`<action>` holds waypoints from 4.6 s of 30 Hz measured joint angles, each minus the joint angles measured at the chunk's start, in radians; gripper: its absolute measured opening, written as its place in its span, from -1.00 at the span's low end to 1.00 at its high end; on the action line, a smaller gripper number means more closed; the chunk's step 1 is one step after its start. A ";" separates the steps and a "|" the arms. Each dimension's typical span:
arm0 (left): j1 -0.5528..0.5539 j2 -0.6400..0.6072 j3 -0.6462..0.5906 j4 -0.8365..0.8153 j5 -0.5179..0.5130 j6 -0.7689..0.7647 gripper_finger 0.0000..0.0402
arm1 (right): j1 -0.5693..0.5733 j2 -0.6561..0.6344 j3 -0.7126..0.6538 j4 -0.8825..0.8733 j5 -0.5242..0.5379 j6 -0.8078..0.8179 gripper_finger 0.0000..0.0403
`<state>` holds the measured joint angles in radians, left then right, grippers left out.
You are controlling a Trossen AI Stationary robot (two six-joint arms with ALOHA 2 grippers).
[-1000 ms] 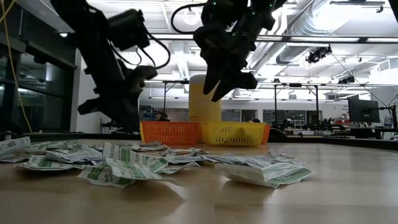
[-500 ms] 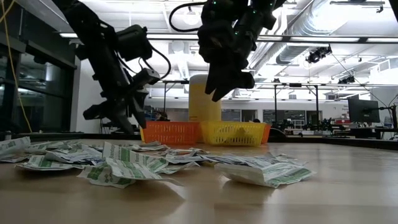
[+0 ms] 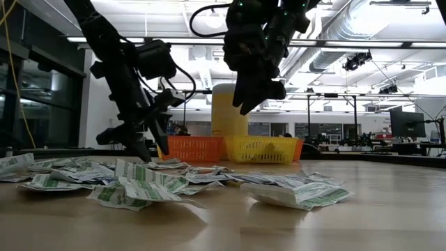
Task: Pick & Place First Aid Supplies
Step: Put the black towelette pack into the bottom yellow basket
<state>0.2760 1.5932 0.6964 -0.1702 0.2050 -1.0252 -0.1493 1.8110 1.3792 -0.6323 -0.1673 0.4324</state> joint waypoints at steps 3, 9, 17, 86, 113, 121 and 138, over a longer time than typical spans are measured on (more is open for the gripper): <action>0.000 0.001 0.000 0.003 -0.001 0.005 -0.04 | 0.000 0.000 0.000 -0.001 0.000 0.000 -0.28; -0.001 0.002 -0.001 0.004 0.003 0.007 -0.04 | 0.000 0.000 0.000 -0.012 0.000 0.000 -0.28; -0.001 0.006 -0.003 0.035 0.029 0.007 -0.04 | 0.002 0.000 0.000 -0.018 0.000 0.002 -0.28; -0.001 0.006 -0.004 0.067 0.111 0.079 -0.04 | 0.136 0.285 -0.215 0.916 0.268 -0.021 -1.00; -0.001 0.006 -0.004 0.072 0.126 0.079 -0.04 | 0.196 0.285 -0.215 0.928 0.288 -0.776 -1.00; -0.001 0.006 -0.004 0.072 0.135 0.079 -0.04 | 0.192 0.285 -0.215 0.903 0.392 -0.890 -1.00; -0.002 0.007 -0.007 0.101 0.148 0.051 -0.04 | 0.189 0.342 -0.189 0.914 0.355 -0.860 -1.00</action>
<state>0.2738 1.6001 0.6895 -0.0691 0.3527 -0.9742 0.0395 2.1534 1.1903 0.2813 0.1875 -0.4280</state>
